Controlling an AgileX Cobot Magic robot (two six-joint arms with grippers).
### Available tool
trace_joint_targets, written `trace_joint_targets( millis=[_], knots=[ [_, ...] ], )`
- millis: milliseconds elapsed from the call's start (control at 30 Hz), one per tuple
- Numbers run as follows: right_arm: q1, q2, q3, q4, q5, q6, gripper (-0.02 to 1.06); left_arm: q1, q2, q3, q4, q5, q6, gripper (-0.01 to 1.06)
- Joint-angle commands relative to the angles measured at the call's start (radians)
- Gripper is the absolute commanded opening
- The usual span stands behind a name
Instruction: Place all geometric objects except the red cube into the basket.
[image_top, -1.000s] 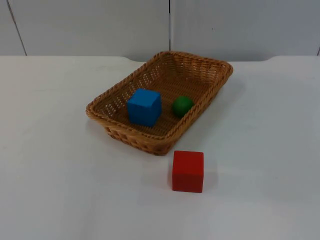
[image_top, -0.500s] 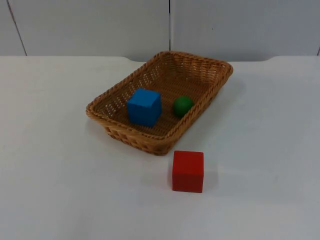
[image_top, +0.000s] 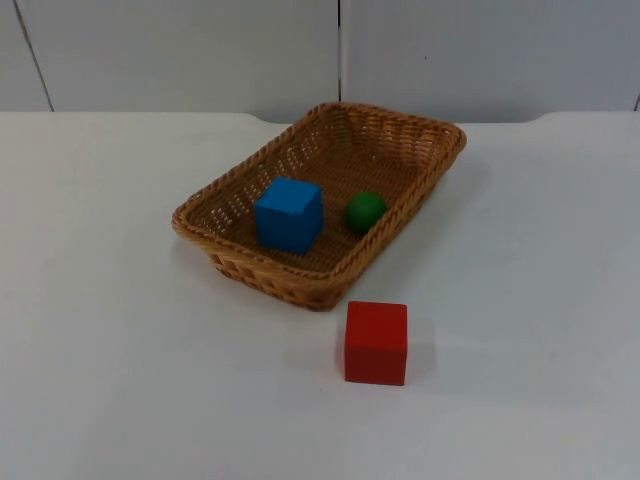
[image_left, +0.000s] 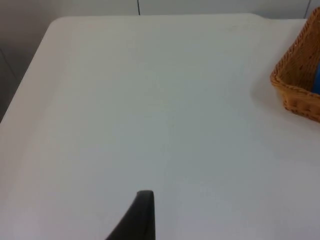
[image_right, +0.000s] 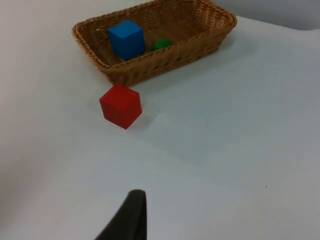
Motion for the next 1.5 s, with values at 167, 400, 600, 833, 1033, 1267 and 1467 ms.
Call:
trace_joint_targets(
  millis=[167, 400, 600, 833, 1033, 1267, 1467],
  knots=[
    [0.0, -0.004, 0.001, 0.002, 0.0, 0.002, 1.05, 0.003, -0.003, 0.004, 0.007, 0.003, -0.011, 1.05],
    [0.0, -0.004, 0.001, 0.002, 0.0, 0.002, 1.05, 0.003, -0.003, 0.004, 0.01, 0.003, -0.014, 1.05],
    [0.0, -0.004, 0.001, 0.002, 0.0, 0.002, 1.05, 0.003, -0.003, 0.004, 0.026, 0.003, -0.039, 1.05],
    [0.0, -0.004, 0.001, 0.003, 0.0, 0.002, 1.05, 0.003, -0.003, 0.004, 0.041, 0.003, -0.063, 1.05],
    [0.0, -0.004, 0.001, 0.003, 0.0, 0.002, 1.05, 0.003, -0.003, 0.004, 0.041, 0.003, -0.063, 1.05],
    [0.0, -0.004, 0.001, 0.005, 0.0, 0.006, 1.05, 0.003, -0.003, 0.004, 0.039, 0.003, -0.057, 1.05],
    [-0.035, -0.004, 0.001, 0.005, 0.0, 0.006, 1.05, 0.003, -0.003, 0.004, 0.039, 0.003, -0.057, 1.05]
  ],
)
